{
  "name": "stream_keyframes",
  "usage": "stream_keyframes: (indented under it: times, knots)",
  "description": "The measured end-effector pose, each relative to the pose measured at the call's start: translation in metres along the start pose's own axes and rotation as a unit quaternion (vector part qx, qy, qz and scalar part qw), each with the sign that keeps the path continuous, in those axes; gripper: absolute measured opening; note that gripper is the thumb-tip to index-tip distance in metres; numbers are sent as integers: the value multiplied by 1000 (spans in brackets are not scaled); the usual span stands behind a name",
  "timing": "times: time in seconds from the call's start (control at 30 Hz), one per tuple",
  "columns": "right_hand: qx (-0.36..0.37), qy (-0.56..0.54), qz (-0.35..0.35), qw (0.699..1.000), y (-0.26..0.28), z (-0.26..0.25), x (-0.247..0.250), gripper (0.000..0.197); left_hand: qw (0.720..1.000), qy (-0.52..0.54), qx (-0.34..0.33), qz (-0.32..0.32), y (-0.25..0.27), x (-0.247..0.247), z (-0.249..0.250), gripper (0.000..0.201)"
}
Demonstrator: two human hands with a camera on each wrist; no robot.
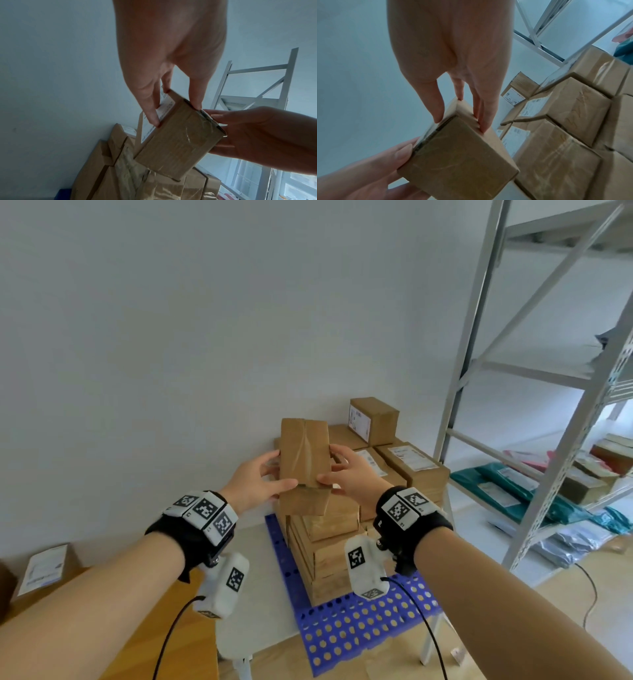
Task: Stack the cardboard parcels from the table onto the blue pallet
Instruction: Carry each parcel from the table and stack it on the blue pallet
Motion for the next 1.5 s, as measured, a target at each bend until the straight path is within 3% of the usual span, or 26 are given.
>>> stream_keyframes:
  times: [0.47,0.7,0.87,1.03,1.27,1.5]
  knots:
    - [-9,19,22,1000,-122,-6,81,76,998,-36,2,-52,-144,-34,53,70]
    - [6,71,26,997,-182,3,103,77,996,-61,29,-58,-211,-43,62,71]
    - [-7,73,8,997,-210,17,118,74,994,-25,76,-68,-240,-56,62,56]
    - [-12,109,-24,994,-239,27,129,68,993,-4,111,-34,-264,-68,55,57]
    - [24,225,-105,968,-261,26,140,54,988,7,152,8,-287,-83,53,64]
    - [94,351,-153,919,-271,24,147,40,984,29,173,37,-304,-90,46,65]
Point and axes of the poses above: each hand's wrist, its own y-axis away from the middle knuckle, its own x-axis out of the back of the hand, z = x × y, the point moved 4 cm from there along -y, towards the middle knuckle, and after that the axes turned 7 degrees about x, right-handed, at the moved point
